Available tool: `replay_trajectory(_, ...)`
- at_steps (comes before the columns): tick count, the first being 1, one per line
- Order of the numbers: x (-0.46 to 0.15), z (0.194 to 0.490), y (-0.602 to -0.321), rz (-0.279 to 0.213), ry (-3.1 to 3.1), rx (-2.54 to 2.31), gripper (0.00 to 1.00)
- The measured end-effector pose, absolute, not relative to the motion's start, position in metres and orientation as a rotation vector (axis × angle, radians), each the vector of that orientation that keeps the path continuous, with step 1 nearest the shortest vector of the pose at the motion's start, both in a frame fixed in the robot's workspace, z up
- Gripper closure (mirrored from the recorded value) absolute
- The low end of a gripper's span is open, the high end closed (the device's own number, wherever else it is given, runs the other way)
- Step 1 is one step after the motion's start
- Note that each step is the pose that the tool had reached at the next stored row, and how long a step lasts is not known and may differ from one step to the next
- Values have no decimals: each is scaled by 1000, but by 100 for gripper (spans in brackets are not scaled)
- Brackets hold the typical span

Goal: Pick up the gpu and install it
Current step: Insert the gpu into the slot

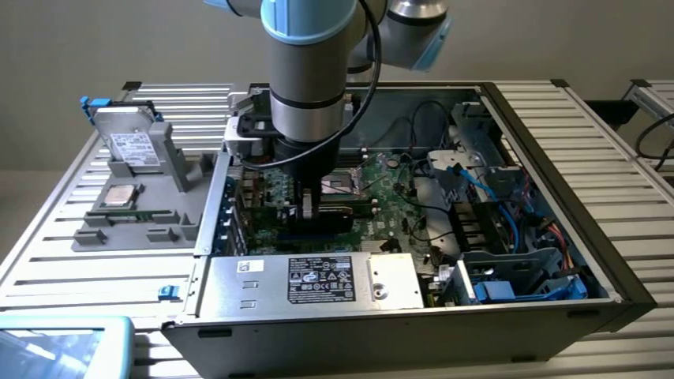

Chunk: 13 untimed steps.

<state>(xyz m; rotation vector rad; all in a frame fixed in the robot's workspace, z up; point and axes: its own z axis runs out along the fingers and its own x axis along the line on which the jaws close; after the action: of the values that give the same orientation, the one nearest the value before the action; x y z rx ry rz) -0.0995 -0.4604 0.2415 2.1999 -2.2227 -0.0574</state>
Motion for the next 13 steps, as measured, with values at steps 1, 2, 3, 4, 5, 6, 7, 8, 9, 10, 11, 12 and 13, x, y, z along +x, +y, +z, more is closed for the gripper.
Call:
replay_trajectory(1,-100,241,-461,-58,-2222,2201,72)
replay_trajectory(2,-99,241,-461,-58,-2222,2201,72)
replay_trajectory(3,-100,241,-461,-58,-2221,2202,72)
replay_trajectory(4,-100,242,-461,-58,-2220,2203,72)
replay_trajectory(5,-99,242,-461,-59,-2218,2205,72)
replay_trajectory(6,-99,242,-461,-59,-2217,2205,72)
replay_trajectory(7,-99,242,-461,-59,-2217,2205,72)
replay_trajectory(8,-99,242,-461,-59,-2216,2206,72)
replay_trajectory(9,-99,242,-461,-59,-2215,2207,72)
replay_trajectory(10,-99,242,-461,-59,-2213,2209,72)
replay_trajectory(11,-99,242,-461,-59,-2213,2209,72)
replay_trajectory(12,-99,242,-461,-59,-2212,2210,72)
replay_trajectory(13,-99,242,-461,-59,-2211,2211,72)
